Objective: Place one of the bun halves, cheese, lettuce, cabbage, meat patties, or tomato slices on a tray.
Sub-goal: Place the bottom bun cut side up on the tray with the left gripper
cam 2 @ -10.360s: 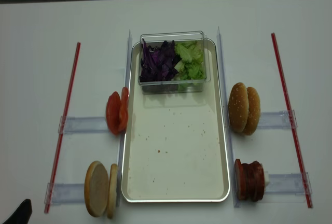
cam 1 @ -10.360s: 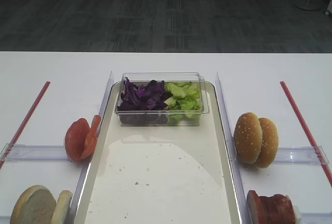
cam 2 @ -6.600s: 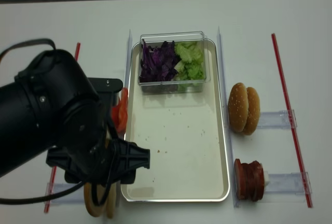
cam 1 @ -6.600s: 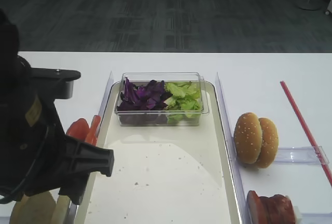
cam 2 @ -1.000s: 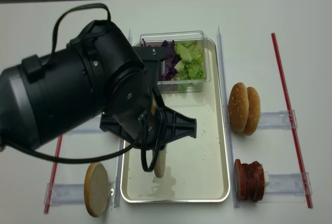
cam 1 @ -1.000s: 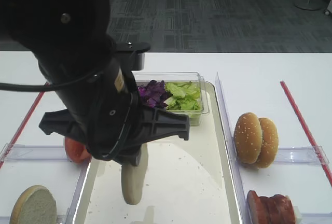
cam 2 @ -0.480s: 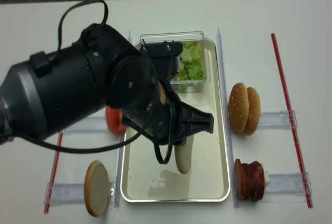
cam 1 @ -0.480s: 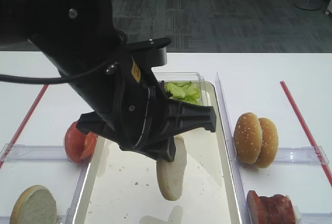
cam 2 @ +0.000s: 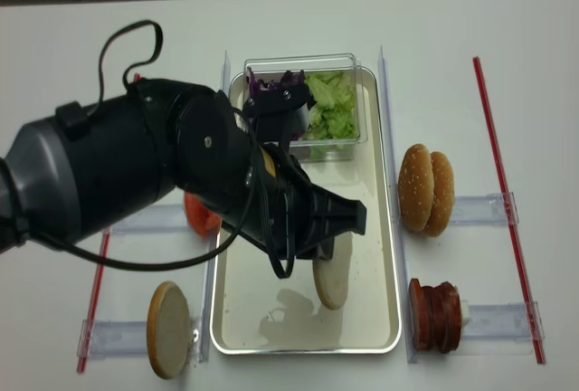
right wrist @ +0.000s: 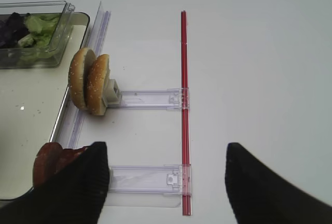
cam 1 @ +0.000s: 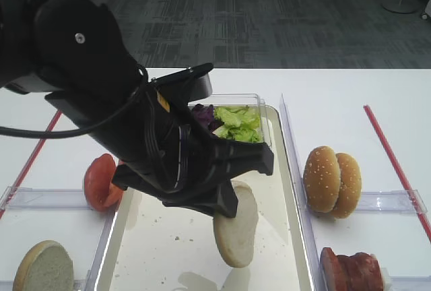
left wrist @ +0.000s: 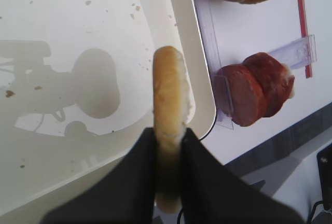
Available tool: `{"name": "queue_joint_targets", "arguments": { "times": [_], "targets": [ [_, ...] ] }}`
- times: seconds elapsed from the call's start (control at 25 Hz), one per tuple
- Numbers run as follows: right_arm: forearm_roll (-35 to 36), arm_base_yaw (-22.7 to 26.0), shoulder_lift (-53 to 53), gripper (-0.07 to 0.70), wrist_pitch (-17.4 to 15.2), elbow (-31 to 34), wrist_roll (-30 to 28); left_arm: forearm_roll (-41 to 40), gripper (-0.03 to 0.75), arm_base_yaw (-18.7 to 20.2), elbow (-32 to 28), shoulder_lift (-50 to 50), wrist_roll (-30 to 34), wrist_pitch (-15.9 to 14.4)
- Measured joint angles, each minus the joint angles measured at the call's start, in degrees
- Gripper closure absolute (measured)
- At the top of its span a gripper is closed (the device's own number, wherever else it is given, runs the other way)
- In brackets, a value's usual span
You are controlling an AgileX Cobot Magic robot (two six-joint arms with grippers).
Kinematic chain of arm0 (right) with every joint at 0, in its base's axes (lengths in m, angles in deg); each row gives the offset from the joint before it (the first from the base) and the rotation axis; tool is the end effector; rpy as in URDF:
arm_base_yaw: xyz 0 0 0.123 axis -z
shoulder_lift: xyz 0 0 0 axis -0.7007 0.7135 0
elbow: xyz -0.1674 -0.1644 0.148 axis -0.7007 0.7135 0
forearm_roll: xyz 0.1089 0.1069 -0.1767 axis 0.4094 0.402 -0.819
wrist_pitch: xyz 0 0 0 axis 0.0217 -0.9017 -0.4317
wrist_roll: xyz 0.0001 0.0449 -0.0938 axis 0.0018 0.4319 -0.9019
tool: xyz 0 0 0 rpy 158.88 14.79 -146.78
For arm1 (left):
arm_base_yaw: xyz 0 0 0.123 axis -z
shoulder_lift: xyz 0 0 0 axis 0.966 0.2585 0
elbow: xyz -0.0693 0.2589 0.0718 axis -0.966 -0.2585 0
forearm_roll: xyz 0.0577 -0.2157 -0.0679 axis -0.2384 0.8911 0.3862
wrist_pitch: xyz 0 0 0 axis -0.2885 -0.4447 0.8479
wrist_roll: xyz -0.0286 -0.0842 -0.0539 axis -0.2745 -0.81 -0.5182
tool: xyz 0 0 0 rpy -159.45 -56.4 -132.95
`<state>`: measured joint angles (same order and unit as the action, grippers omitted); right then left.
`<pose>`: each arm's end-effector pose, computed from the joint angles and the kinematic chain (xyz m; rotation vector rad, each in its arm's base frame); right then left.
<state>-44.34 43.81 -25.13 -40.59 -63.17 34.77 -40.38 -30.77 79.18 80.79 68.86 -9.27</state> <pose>-0.0056 0.0072 0.2507 -0.0190 2.1168 0.1015 0.1915 -0.2285 0.2373 0.3039 2.8307 -0.7852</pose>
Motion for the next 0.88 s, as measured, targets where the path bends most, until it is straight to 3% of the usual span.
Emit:
{"name": "queue_joint_targets", "arguments": {
  "times": [0.36,0.56,0.88],
  "targets": [
    [0.0,0.0,0.0,0.126,0.0,0.0,0.0,5.12,0.642,-3.01,-1.83,0.0,7.76,1.56],
    [0.0,0.0,0.0,0.126,0.0,0.0,0.0,11.51,0.655,-5.09,-2.85,0.03,15.51,1.83],
    [0.0,0.0,0.0,0.126,0.0,0.0,0.0,19.33,0.662,-7.63,-2.95,3.33,24.69,0.4]
  ]
}}
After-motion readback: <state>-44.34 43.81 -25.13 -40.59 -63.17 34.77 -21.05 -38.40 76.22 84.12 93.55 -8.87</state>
